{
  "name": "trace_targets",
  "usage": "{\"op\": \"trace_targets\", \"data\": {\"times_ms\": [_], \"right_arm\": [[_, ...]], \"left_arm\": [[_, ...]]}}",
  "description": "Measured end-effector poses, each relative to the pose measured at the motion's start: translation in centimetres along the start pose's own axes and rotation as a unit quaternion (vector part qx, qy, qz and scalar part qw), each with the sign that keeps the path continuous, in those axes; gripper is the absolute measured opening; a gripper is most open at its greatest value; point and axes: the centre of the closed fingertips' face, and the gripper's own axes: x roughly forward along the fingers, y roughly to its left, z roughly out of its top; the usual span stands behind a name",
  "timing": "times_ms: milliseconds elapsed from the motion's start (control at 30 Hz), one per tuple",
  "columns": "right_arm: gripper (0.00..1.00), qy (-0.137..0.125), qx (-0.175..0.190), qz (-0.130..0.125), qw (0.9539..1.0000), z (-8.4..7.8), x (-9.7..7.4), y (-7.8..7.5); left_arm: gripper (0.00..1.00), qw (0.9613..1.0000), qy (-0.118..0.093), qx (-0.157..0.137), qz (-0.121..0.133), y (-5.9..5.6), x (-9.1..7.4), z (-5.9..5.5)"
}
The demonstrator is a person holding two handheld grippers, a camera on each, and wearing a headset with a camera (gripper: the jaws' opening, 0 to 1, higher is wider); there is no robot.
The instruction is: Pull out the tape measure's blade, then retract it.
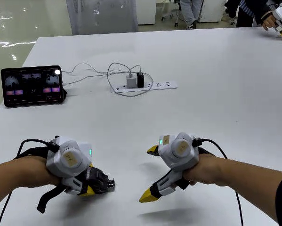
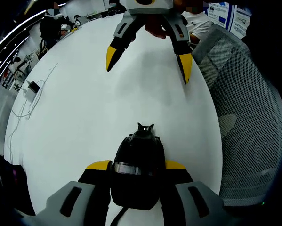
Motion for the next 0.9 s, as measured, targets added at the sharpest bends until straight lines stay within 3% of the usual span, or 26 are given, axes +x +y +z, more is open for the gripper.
{"op": "trace_targets", "data": {"times_ms": [200,533,633,900], "right_arm": [[0.79,-0.002,-0.004,0.008,1.0000,0.8,1.6,0.2],[0.62,-0.005,-0.016,0.027,0.9995,2.7,4.5,1.0],[0.54,0.014,-0.038,0.039,0.9984,2.0,5.5,2.0],[0.34,0.012,-0.055,0.031,0.9980,2.8,6.6,1.9]], "left_arm": [[0.36,0.9997,-0.016,-0.014,0.010,0.0,0.0,0.0],[0.35,0.9998,-0.005,-0.017,0.010,-0.1,0.0,0.0],[0.35,0.9998,-0.007,-0.019,0.009,-0.1,0.0,0.0],[0.35,0.9997,-0.008,-0.024,0.005,-0.1,0.0,0.0]]}}
